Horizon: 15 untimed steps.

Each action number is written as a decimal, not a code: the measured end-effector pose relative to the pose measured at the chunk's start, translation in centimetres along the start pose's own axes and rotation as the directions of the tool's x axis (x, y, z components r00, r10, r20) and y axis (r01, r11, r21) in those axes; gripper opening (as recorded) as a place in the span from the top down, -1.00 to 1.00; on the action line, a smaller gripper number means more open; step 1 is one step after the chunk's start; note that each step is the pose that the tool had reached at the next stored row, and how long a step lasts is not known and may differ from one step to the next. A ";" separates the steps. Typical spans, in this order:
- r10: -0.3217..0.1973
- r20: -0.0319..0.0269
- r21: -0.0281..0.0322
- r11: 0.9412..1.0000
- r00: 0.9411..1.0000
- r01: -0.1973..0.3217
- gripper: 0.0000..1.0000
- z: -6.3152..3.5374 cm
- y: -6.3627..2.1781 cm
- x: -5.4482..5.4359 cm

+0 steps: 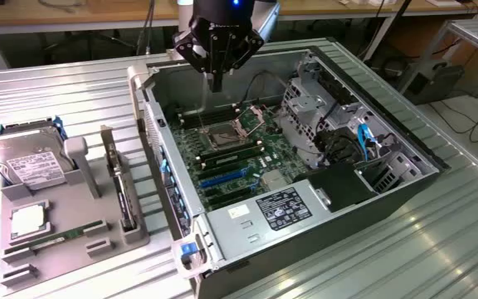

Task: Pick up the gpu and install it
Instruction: 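Reach for the gpu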

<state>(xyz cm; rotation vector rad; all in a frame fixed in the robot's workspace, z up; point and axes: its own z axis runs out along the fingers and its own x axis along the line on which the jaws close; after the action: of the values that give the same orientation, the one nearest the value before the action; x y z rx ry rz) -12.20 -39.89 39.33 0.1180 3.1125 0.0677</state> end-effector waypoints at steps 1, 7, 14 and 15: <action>0.000 0.000 0.000 1.000 1.000 0.000 0.74 0.00 0.00 0.0; 0.000 0.000 0.000 1.000 1.000 0.000 0.74 0.00 0.00 0.0; 0.000 0.001 0.001 1.000 1.000 0.000 0.74 -0.02 -0.22 0.3; 0.000 0.001 0.000 1.000 1.000 0.000 0.74 -0.03 -0.41 0.5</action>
<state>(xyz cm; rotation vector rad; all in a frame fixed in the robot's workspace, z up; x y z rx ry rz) -12.72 -40.26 39.33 0.1180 3.1116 0.0670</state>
